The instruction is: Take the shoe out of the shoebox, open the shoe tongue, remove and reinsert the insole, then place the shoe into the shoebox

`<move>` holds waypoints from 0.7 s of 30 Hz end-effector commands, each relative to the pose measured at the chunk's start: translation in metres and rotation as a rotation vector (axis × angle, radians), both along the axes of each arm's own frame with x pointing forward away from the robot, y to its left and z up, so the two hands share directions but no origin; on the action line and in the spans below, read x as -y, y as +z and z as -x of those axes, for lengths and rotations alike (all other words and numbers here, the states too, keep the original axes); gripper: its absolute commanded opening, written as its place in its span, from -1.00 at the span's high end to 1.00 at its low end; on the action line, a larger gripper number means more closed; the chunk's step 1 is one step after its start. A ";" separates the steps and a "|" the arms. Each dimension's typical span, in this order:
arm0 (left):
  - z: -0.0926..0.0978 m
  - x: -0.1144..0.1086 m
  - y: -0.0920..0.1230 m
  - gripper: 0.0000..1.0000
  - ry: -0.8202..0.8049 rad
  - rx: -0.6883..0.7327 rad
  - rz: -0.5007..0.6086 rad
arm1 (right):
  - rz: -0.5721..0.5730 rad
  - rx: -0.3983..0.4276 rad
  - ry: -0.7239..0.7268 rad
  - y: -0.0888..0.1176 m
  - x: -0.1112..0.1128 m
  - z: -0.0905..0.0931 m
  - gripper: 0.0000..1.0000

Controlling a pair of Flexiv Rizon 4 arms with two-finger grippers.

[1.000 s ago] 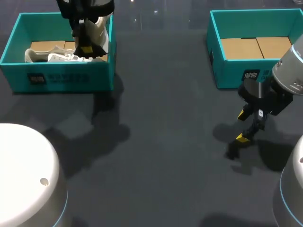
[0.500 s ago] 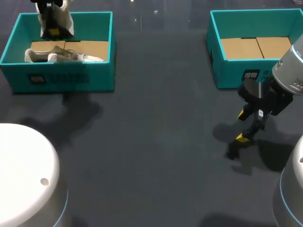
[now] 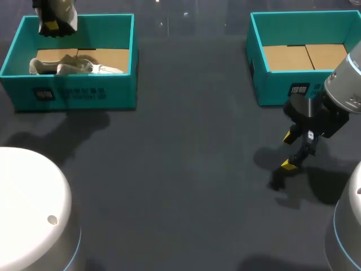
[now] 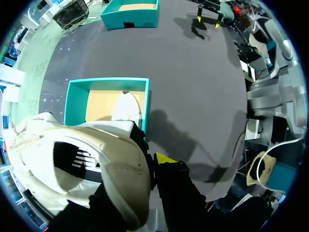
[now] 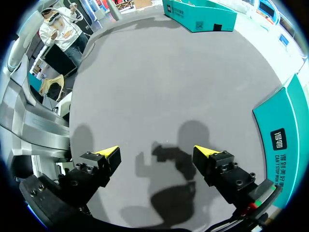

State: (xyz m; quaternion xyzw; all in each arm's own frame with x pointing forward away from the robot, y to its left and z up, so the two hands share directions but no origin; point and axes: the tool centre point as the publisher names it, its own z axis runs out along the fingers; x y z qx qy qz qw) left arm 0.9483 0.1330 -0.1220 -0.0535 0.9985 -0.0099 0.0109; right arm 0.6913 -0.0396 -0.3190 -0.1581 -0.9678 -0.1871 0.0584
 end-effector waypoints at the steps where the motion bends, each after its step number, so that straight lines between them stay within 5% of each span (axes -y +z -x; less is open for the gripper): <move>1: -0.027 -0.022 -0.003 1.00 -0.039 -0.044 0.044 | 0.002 0.001 0.000 0.000 0.000 0.001 -1.00; 11: -0.117 -0.101 -0.020 1.00 -0.004 -0.081 0.064 | 0.002 0.001 0.000 0.000 0.000 0.001 -1.00; 21: -0.166 -0.130 -0.042 1.00 -0.177 -0.100 0.047 | 0.002 0.001 0.000 0.000 0.000 0.001 -1.00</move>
